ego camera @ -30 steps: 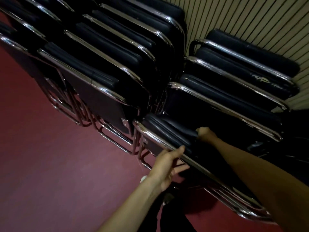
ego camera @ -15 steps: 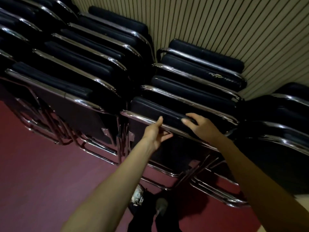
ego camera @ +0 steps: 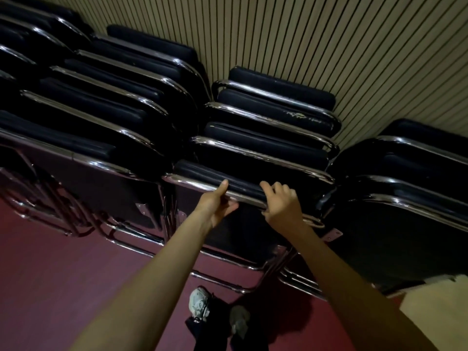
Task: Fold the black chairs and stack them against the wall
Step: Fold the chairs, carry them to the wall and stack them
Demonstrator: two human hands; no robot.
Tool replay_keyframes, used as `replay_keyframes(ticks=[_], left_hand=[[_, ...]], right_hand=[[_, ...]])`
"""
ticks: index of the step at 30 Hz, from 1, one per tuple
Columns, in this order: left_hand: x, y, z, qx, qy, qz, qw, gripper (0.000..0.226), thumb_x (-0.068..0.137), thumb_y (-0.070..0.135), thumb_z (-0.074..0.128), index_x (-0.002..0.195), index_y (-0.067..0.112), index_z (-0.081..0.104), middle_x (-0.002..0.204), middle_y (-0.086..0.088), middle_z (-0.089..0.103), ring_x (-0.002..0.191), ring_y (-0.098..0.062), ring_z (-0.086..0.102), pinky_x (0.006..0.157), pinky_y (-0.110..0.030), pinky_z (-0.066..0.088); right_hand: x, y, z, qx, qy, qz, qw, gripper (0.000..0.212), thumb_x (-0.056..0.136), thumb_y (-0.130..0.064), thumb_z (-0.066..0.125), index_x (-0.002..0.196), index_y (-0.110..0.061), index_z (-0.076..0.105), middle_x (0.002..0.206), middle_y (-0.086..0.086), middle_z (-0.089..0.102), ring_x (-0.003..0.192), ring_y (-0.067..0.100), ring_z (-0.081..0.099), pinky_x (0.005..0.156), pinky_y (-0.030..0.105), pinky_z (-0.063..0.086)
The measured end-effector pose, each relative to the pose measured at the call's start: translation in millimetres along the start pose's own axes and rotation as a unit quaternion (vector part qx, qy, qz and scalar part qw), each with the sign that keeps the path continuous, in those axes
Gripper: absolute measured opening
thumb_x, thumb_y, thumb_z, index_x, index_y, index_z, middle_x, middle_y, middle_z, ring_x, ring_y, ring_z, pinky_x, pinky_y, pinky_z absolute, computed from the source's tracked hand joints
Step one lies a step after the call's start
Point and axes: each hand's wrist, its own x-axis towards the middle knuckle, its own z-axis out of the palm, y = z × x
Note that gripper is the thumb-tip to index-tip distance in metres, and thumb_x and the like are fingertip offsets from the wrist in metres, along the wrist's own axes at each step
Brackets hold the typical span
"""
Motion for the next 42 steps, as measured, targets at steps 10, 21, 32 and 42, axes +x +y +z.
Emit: replay_keyframes(ticks=[10,21,32,42], left_hand=[[3,6,6,0.004,0.013,-0.002,1.000,0.020,0.098,0.022,0.055,0.110,0.006,0.057,0.090,-0.010,0.065,0.079,-0.024,0.063,0.079,-0.038,0.052],[14,16,16,0.040,0.003,-0.018,0.999,0.020,0.098,0.026,0.055,0.104,0.008,0.058,0.089,-0.009,0.062,0.076,-0.023,0.060,0.076,-0.041,0.054],[-18,-24,6,-0.044,0.007,0.014,0.999,0.046,0.099,0.022,0.054,0.138,0.000,0.047,0.140,-0.015,0.048,0.130,-0.030,0.046,0.083,-0.038,0.049],[-106,-66,-102,-0.133,0.085,0.045,0.986,0.025,0.099,0.017,0.051,0.117,0.003,0.060,0.097,-0.004,0.063,0.090,-0.017,0.061,0.076,-0.033,0.052]], right_hand=[[8,4,16,0.035,0.068,0.017,0.997,0.071,0.048,0.001,0.077,0.117,-0.011,0.063,0.083,0.007,0.057,0.071,0.027,0.055,0.066,0.033,0.046],[22,12,9,-0.018,-0.041,0.034,0.998,0.064,0.084,-0.023,0.065,0.139,-0.021,0.032,0.124,0.006,0.048,0.115,0.025,0.045,0.099,0.032,0.032],[41,9,-17,0.031,-0.180,0.068,0.981,0.096,0.069,-0.044,0.079,0.144,-0.023,0.023,0.143,0.008,0.034,0.132,0.031,0.031,0.106,0.043,0.027],[0,-65,-52,0.080,-0.150,0.003,0.985,0.076,0.088,-0.034,0.064,0.148,-0.016,0.023,0.151,0.011,0.030,0.140,0.030,0.025,0.113,0.049,0.022]])
